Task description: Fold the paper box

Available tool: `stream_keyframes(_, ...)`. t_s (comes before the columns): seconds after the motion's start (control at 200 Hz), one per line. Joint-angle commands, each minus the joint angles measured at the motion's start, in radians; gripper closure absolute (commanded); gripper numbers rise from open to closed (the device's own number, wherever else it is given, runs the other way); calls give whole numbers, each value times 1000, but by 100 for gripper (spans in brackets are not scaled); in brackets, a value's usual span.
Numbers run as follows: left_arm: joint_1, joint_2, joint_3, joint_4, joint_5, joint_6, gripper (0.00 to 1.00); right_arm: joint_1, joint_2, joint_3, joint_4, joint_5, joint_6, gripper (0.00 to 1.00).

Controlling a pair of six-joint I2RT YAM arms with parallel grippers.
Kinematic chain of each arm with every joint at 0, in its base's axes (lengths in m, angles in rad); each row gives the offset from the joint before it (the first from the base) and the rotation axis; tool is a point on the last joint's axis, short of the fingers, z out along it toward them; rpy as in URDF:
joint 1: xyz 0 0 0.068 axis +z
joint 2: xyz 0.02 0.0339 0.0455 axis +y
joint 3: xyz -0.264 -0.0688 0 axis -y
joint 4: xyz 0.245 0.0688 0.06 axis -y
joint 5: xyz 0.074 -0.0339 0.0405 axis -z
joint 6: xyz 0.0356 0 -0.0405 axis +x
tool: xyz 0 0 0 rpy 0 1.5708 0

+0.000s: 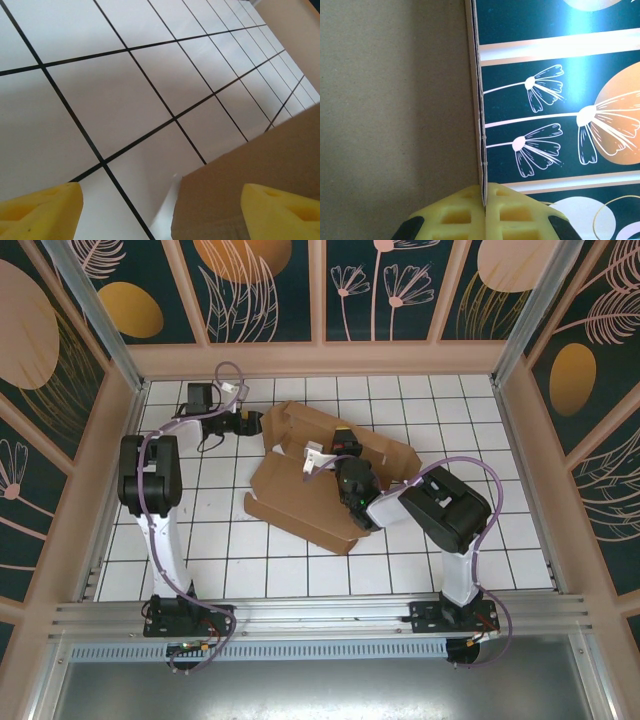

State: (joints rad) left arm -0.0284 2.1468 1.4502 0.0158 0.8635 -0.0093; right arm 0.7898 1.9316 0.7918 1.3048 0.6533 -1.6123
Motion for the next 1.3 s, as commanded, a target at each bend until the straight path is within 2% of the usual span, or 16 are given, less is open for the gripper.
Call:
stream_keyframes(0.0, -2, -58, -40, 72, 52, 41, 18, -8, -26, 26, -6, 0, 53, 100)
stream_keyframes(0.16, -8, -52, -30, 62, 35, 26, 19, -20, -24, 31, -45, 6, 80, 100)
stream_keyframes(0.31, -4, -38, -34, 131, -155, -131, 16, -30, -34, 42, -73, 21, 108, 100)
stream_keyframes(0.41, 8, -69, -113, 292, -131, -278, 15, -42, -59, 35, -90, 15, 146, 100)
stream_keyframes(0.475, 8, -69, -121, 306, -110, -321, 15, -50, -77, 31, -114, 8, 174, 100)
stream_keyframes(0.581, 15, -85, -152, 322, -160, -383, 13, -59, -125, 37, -252, -25, 266, 100)
stream_keyframes(0.636, 24, -119, -219, 412, -191, -451, 12, -63, -143, 38, -293, -39, 297, 100)
stream_keyframes(0.741, 34, -180, -319, 548, -183, -541, 15, -72, -153, 35, -321, -54, 305, 100)
stream_keyframes(0.851, 35, -181, -306, 481, -150, -516, 15, -79, -172, 40, -400, -89, 353, 100)
stream_keyframes(0.966, 37, -168, -299, 435, -172, -474, 15, -83, -197, 55, -497, -126, 413, 100)
stream_keyframes(1.086, 40, -107, -187, 275, -226, -395, 14, -85, -218, 53, -518, -143, 431, 100)
stream_keyframes(1.216, 66, -80, -160, 305, -308, -462, 16, -90, -227, 53, -538, -150, 450, 100)
stream_keyframes(1.296, 68, -28, -87, 251, -283, -460, 16, -93, -227, 63, -576, -161, 469, 100)
